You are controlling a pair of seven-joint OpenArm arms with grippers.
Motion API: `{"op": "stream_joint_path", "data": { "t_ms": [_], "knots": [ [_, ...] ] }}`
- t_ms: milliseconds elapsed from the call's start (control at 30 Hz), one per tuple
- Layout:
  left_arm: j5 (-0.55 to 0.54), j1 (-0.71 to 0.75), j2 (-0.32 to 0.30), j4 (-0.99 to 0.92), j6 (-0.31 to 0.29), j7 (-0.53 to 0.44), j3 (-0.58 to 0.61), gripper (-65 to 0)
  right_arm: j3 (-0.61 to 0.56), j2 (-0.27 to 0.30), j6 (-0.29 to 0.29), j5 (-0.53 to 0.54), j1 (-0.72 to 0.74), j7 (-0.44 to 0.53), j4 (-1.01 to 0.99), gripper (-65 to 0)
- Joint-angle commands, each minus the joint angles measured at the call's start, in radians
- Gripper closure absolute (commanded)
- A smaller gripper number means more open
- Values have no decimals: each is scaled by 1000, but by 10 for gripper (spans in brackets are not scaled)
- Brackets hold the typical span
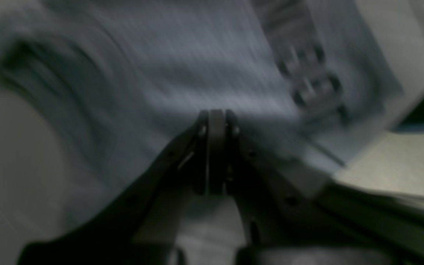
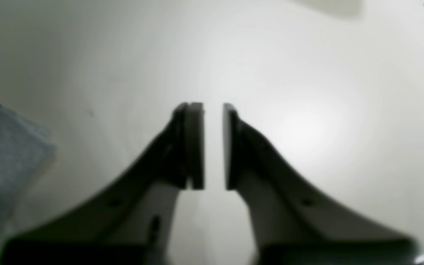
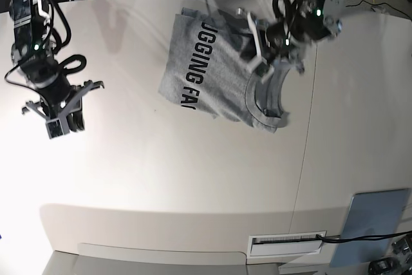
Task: Fold the T-shirt properly
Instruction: 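Square the folded shirt with both grippers pressing its sides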
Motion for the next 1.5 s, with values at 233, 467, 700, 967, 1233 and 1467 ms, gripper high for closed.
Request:
{"op": "stream_joint_path", "data": {
  "t_ms": [233, 467, 700, 967, 1233, 1467],
  "knots": [
    [-6, 185, -3, 14, -1, -35, -2, 0, -201, -103, 93, 51, 162, 29, -170, 0],
    [27, 232, 0, -131, 40, -262, -2, 0, -449, -229, 88, -41, 283, 27, -341, 0],
    [54, 94, 0, -313, 110, -302, -2, 0, -484, -274, 78, -49, 320, -8, -495, 0],
    [102, -105, 0, -462, 135, -345, -2, 0, -484, -271, 134, -58, 183, -12, -393, 0],
    [102, -250, 0, -478, 128, -346, -2, 0, -483, -271, 122, -105, 24, -10, -190, 0],
    [98, -269, -15, -428, 235, -248, -9, 0, -420, -247, -63, -274, -143, -29, 17, 0]
  ]
}}
